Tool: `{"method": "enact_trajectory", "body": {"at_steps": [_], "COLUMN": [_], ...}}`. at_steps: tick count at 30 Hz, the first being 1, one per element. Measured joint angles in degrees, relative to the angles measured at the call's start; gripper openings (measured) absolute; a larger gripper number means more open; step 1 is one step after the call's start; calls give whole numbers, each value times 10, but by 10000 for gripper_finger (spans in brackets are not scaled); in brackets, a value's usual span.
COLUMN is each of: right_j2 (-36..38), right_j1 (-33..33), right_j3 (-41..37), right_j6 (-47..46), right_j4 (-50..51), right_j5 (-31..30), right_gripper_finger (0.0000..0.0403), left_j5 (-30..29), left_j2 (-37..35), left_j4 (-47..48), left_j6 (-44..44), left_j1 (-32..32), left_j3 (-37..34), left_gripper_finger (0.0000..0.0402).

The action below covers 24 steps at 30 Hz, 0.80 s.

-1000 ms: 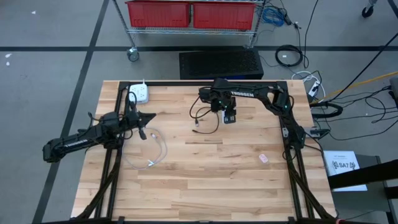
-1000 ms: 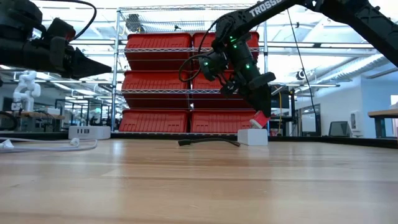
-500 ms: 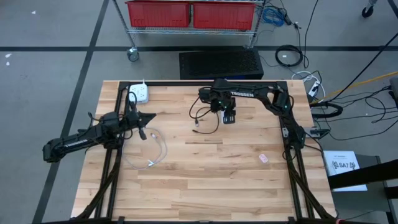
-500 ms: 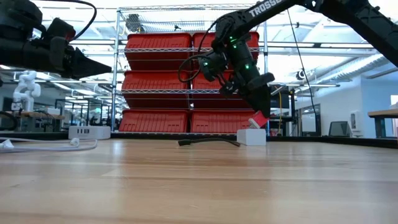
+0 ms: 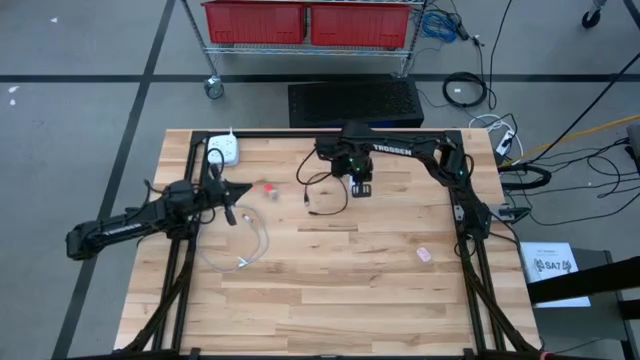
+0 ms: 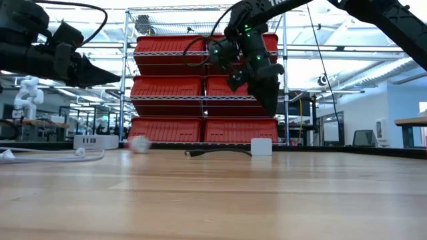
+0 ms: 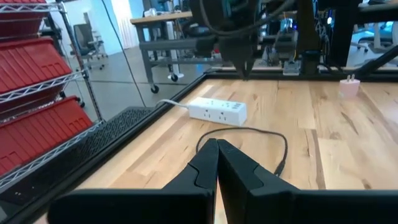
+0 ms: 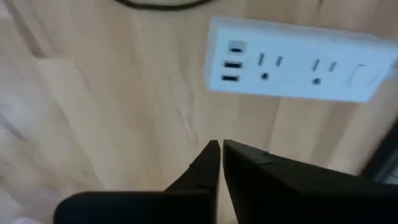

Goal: Insert USB
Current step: Insert the red charger adapter into the right outlet extension

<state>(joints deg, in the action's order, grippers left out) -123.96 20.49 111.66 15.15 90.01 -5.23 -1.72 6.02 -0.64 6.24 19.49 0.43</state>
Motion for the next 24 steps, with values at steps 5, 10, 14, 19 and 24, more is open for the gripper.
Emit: {"method": "enact_trajectory", "body": {"at_steps": [5,10,14,19,24], "right_j2": [0,0,0,0,0], "right_j1": [-8,-20,-28,-37,-57], "right_j3": [6,-3,-18,-51,-100], "right_j6": [-45,-72,-63,-25,-8], "right_j4": [-62,-197,-281,-323,-361], "right_j5": [67,170,245,269,270], "right_gripper_finger": [41,73,88,76,26], "left_j5": [0,0,2,3,-1], "left_j2": [13,15,21,46,89], "left_j4": [-1,-1,0,0,21], "left_j6": [-1,-30,-59,-106,-145], "left_j1": [0,0,0,0,0], "left_j3": [0,0,0,0,23], "left_gripper_finger": [18,18,18,10,4]}}
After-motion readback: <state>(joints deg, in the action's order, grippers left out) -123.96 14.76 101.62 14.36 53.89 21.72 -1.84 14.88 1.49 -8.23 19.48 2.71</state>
